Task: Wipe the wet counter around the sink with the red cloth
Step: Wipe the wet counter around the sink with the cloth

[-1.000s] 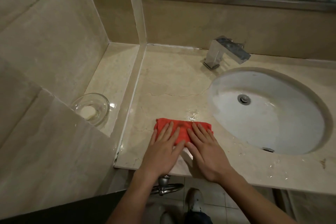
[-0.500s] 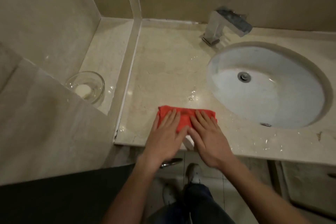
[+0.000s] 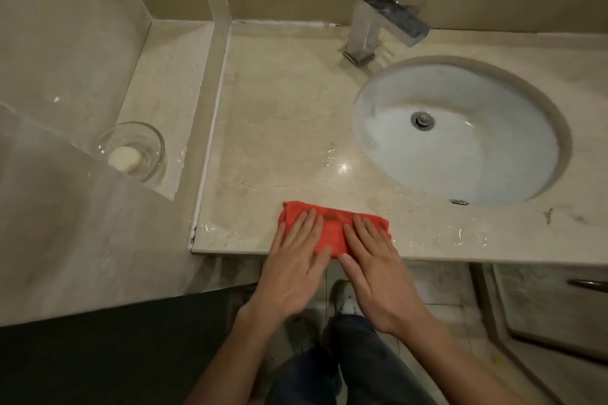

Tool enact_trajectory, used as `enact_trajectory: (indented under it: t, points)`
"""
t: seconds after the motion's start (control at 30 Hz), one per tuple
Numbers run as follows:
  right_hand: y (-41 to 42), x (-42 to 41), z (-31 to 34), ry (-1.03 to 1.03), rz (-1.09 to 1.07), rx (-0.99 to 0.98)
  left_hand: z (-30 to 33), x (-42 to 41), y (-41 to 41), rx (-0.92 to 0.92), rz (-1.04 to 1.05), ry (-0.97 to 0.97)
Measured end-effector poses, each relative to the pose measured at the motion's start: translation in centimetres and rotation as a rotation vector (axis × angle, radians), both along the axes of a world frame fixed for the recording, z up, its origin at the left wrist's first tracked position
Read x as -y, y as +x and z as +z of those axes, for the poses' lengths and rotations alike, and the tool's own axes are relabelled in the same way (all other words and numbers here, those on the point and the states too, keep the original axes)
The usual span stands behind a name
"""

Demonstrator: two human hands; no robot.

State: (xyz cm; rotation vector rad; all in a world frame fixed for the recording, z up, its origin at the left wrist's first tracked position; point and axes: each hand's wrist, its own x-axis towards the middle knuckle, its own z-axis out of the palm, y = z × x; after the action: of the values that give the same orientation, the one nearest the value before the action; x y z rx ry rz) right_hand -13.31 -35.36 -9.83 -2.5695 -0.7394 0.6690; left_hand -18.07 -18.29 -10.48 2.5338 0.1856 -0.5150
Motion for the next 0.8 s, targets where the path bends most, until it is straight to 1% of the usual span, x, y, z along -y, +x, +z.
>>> enact_trajectory:
  t: [0.1,0.27,0.37,0.43,0.5,0.57,0.67,0.73,0.8]
  points:
    - [2.6,-1.5,0.1,-0.005,-0.038,0.028,-0.3,-0.9,2.9,0.007,0.014,-0.025]
    - [10.4,-5.1,-0.6,-0.012,-0.027,0.106,-1.2,-4.2,11.3,0.015,-0.017,0.104]
    - [14.8,-7.2,-1.5,-0.010,-0.030,0.101,-1.0,-6.0,15.4,-0.018,-0.009,0.139]
    - [16.5,-7.9,-1.8,0.000,-0.027,0.092,-0.9,-6.5,16.6,-0.021,-0.025,0.181]
    - [16.3,-7.9,-1.9,0.005,-0.015,0.105,-1.0,-6.3,16.3,-0.018,-0.042,0.204]
    - [14.3,-7.1,-1.7,0.002,0.004,0.122,-1.0,-5.7,14.4,-0.001,-0.007,0.178]
    - [9.2,-5.2,-1.5,0.017,0.029,0.144,-0.7,-4.0,9.1,0.048,0.018,0.143]
    - [5.7,-3.8,-1.3,0.024,0.038,0.133,-0.3,-2.7,5.3,0.045,0.006,0.132]
    - [3.2,-2.9,-1.2,0.003,0.040,0.114,-0.1,-2.0,3.3,0.019,0.007,0.115]
